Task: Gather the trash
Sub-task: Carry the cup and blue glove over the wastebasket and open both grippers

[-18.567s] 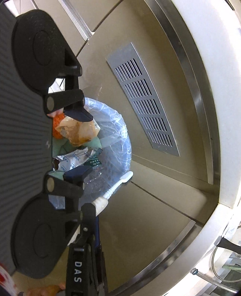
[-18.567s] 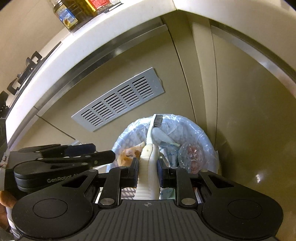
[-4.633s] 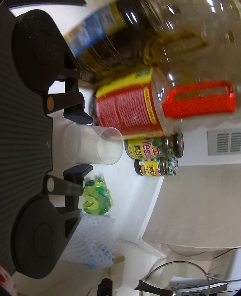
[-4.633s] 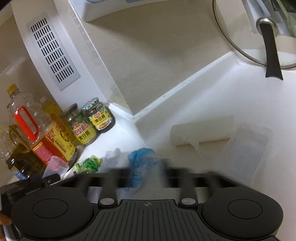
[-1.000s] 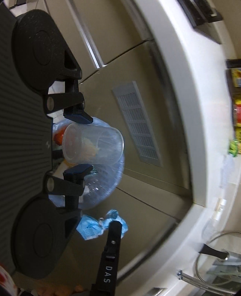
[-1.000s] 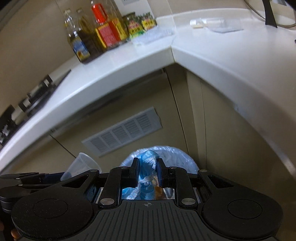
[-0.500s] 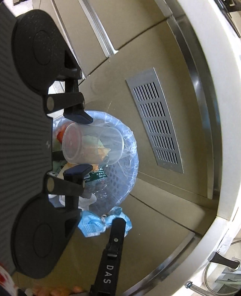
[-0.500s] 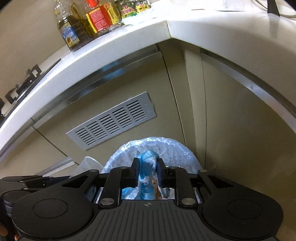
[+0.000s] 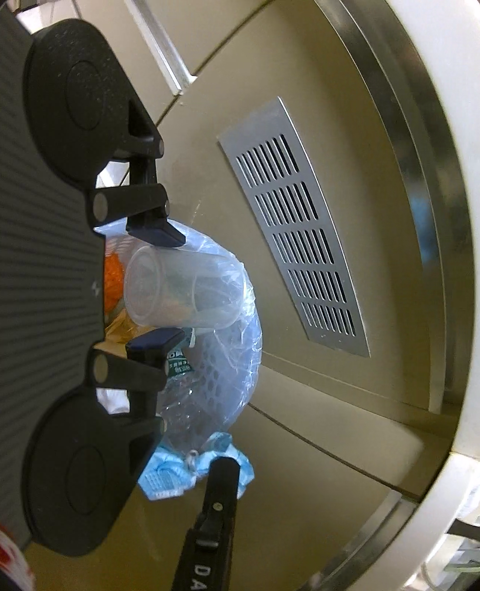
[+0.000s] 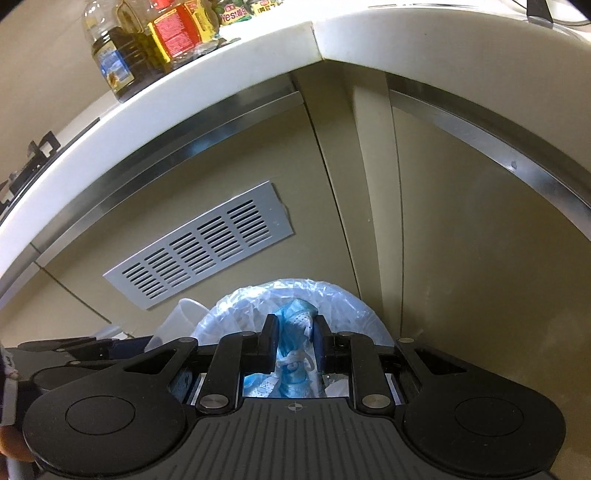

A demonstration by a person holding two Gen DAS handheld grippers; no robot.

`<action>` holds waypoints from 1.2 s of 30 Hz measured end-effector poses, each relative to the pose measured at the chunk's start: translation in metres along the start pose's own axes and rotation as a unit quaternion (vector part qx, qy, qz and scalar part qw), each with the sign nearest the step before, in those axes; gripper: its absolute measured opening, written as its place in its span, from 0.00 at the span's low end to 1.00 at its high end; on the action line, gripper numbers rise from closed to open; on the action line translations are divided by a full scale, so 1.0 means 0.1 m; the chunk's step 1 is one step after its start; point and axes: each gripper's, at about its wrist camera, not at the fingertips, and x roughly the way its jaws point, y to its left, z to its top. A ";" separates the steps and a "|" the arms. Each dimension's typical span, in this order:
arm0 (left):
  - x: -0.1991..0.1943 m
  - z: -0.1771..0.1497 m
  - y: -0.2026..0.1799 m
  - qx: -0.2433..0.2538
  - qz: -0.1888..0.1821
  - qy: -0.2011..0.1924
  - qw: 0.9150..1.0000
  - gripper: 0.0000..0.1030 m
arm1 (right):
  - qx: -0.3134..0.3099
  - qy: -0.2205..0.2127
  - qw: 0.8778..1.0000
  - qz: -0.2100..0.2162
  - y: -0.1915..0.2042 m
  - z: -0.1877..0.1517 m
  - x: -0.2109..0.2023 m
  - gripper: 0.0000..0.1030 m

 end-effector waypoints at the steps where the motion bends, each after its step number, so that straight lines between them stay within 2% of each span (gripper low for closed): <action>1: 0.01 0.00 -0.01 0.004 -0.001 -0.001 1.000 0.43 | 0.001 0.000 1.000 -0.001 -0.01 0.01 0.01 0.19; 5: 0.08 0.02 -0.04 0.019 -0.009 -0.003 1.000 0.43 | 0.005 -0.001 1.000 -0.003 -0.03 0.04 0.03 0.19; 6: 0.09 0.01 -0.05 0.022 -0.008 -0.001 1.000 0.48 | 0.006 -0.002 1.000 -0.003 -0.03 0.05 0.03 0.19; 7: 0.09 0.01 -0.05 0.025 -0.008 0.000 1.000 0.59 | 0.007 -0.001 1.000 -0.002 -0.04 0.05 0.03 0.19; 8: 0.08 0.01 -0.05 0.024 -0.009 -0.005 1.000 0.61 | 0.008 -0.001 1.000 -0.002 -0.04 0.06 0.04 0.19; 10: 0.06 0.00 -0.03 0.023 -0.009 -0.013 1.000 0.62 | 0.008 -0.002 1.000 -0.001 -0.04 0.07 0.05 0.19; 18: -0.06 -0.02 0.05 0.016 -0.010 -0.004 1.000 0.56 | 0.006 0.004 1.000 0.008 -0.01 0.13 0.11 0.19; 27: -0.19 -0.07 0.08 -0.001 -0.013 0.000 1.000 0.54 | 0.000 0.011 1.000 0.027 0.07 0.17 0.22 0.20; 28: -0.22 -0.07 0.08 -0.002 -0.013 0.000 1.000 0.54 | 0.003 0.014 0.999 0.031 0.07 0.18 0.24 0.25; 30: -0.23 -0.07 0.09 -0.003 -0.011 0.001 1.000 0.54 | 0.010 0.017 0.999 0.035 0.08 0.19 0.27 0.50; 36: -0.29 -0.09 0.07 -0.003 -0.005 0.002 1.000 0.54 | 0.006 0.023 0.999 0.035 0.09 0.18 0.26 0.53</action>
